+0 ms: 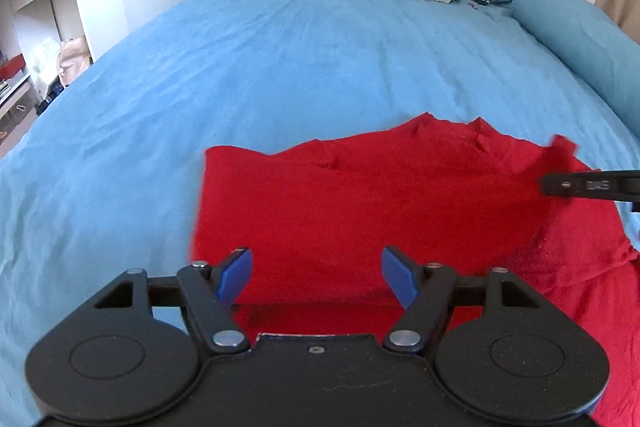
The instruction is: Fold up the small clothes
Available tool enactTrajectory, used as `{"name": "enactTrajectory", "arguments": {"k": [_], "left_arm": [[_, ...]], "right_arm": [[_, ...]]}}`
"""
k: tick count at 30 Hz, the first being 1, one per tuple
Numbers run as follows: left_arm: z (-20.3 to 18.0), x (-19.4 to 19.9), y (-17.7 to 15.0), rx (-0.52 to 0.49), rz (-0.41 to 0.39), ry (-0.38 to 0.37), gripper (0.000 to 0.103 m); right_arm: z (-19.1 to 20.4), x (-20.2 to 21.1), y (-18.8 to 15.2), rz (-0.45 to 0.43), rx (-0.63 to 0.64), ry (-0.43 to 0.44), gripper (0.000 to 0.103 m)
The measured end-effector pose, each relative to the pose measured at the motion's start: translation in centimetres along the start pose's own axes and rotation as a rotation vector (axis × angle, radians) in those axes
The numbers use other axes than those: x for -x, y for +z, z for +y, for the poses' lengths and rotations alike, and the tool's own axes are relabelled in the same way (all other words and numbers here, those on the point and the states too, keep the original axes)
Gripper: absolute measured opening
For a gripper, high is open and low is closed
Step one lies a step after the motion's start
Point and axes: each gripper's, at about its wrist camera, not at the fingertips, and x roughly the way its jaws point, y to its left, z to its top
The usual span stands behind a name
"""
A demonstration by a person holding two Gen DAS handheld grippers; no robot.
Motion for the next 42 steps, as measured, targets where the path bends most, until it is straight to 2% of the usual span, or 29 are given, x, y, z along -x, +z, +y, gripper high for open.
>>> {"name": "enactTrajectory", "arguments": {"k": [2,4,8,14,18,21,23,26,30,34,35,36,37,39,42], "left_arm": [[0.0,-0.4,0.0,-0.01,0.008,-0.004,0.076],[-0.1,-1.0,-0.3,-0.026,0.024,0.001,0.076],[-0.1,-1.7,-1.0,-0.046,0.048,0.012,0.076],[-0.2,-1.9,-1.4,-0.049,0.061,0.016,0.076],[-0.4,-1.8,-1.2,-0.033,0.06,0.013,0.076],[-0.5,-1.8,-1.1,-0.021,0.06,0.009,0.076],[-0.5,-1.7,-1.0,-0.02,0.057,0.009,0.076],[-0.6,-1.7,-1.1,-0.025,0.057,0.007,0.076],[-0.3,-1.7,-1.3,-0.033,0.057,0.014,0.076],[0.1,-1.9,-1.6,-0.034,0.057,0.047,0.076],[0.2,-1.9,-1.8,-0.037,0.058,0.061,0.076],[0.3,-2.0,-2.0,-0.043,0.06,0.076,0.076],[0.4,-2.0,-2.2,-0.05,0.064,0.093,0.076],[0.7,-2.1,-2.8,-0.061,0.073,0.127,0.076],[1.2,-2.3,-3.5,-0.062,0.086,0.155,0.076]], "right_arm": [[-2.4,-0.5,-0.4,0.021,-0.071,0.004,0.025],[-4.2,-1.1,-1.3,0.046,-0.139,0.023,0.031],[-5.4,-0.5,-2.8,0.03,-0.199,0.008,0.08],[-4.7,0.3,-3.8,0.033,-0.213,-0.001,0.09],[-2.7,-1.0,-2.9,0.064,-0.18,-0.11,0.09],[-1.8,-1.2,-3.3,0.084,-0.116,-0.157,0.087],[-2.0,-0.6,-3.9,0.089,-0.12,-0.168,0.085],[-2.8,0.2,-4.5,0.089,-0.15,-0.158,0.077],[-3.8,0.5,-4.6,0.057,-0.203,-0.099,0.069],[-5.0,-0.5,-3.6,0.045,-0.302,-0.075,0.053],[-5.2,-0.9,-3.2,0.044,-0.33,-0.08,0.045],[-5.3,-1.1,-2.9,0.047,-0.347,-0.085,0.028],[-5.4,-1.1,-2.5,0.048,-0.349,-0.092,0.02],[-5.0,-0.4,-1.4,0.022,-0.314,-0.099,0.02],[-4.2,2.1,0.7,-0.066,-0.228,-0.123,0.02]]}}
